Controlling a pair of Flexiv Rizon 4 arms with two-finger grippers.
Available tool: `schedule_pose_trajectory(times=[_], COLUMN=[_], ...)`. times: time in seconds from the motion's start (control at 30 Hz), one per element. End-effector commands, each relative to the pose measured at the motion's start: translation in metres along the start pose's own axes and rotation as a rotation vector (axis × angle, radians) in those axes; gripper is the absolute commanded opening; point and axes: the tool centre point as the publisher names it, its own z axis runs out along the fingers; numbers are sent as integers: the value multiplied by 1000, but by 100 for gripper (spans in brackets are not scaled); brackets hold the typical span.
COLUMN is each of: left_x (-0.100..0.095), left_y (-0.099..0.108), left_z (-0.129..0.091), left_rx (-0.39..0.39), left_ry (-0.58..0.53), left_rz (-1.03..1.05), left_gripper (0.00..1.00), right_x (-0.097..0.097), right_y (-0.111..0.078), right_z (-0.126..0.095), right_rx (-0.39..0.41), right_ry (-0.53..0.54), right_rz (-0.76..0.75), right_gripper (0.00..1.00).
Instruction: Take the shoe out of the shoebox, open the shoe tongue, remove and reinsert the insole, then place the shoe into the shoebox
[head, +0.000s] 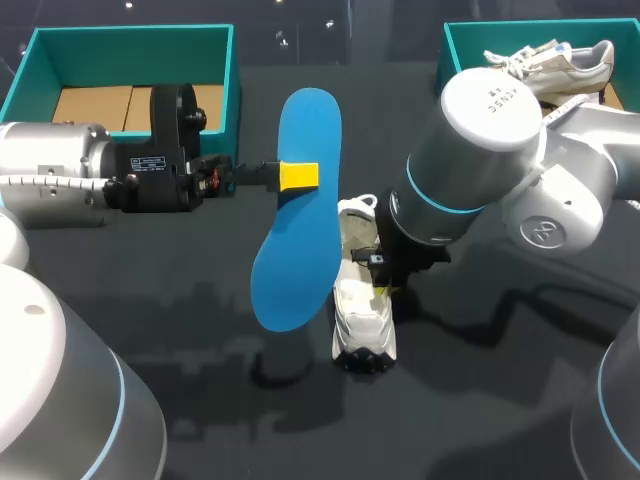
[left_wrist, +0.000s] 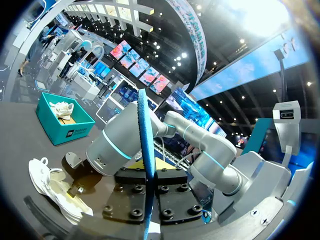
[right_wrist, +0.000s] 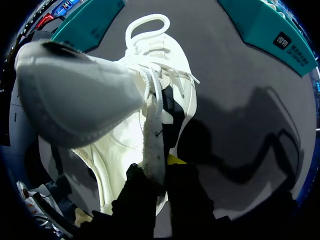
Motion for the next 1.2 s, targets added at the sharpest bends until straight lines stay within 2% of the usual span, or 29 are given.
schedule_pose_trajectory(times=[0.03, 0.1, 0.17, 0.2, 0.23, 0.27, 0.3, 0.57, 0.73, 0.77, 1.17, 1.2], left_x=[-1, -1, -1, -1, -1, -1, -1, -1, -1, -1, -1, -1], left_y=[0, 0, 0, 0, 0, 0, 0, 0, 0, 0, 0, 0], left_z=[2, 2, 2, 2, 2, 2, 2, 2, 2, 2, 2, 2], left_rx=[0, 0, 0, 0, 0, 0, 0, 0, 0, 0, 0, 0], left_ry=[1, 1, 1, 1, 1, 1, 1, 1, 1, 1, 1, 1], left_rz=[0, 0, 0, 0, 0, 0, 0, 0, 0, 0, 0, 0], left_gripper=[0, 0, 0, 0, 0, 0, 0, 0, 0, 0, 0, 0], right_x=[0, -1, -1, -1, -1, -1, 0, -2, -10, -12, -12, -14], right_y=[2, 2, 2, 1, 1, 1, 1, -1, 1, 2, 2, 2], right_z=[8, 7, 4, 3, 1, 0, -2, -26, -44, -47, -47, -53], right_rx=[2, 2, 1, 0, 0, 0, 0, -19, -63, -49, -49, -77], right_ry=[12, 13, 12, 12, 12, 13, 15, 30, 158, 143, 143, 197], right_rz=[5, 7, 13, 15, 17, 20, 22, 34, 6, 0, 0, 6], right_gripper=[18, 39, 48, 59, 79, 94, 100, 100, 100, 100, 100, 100])
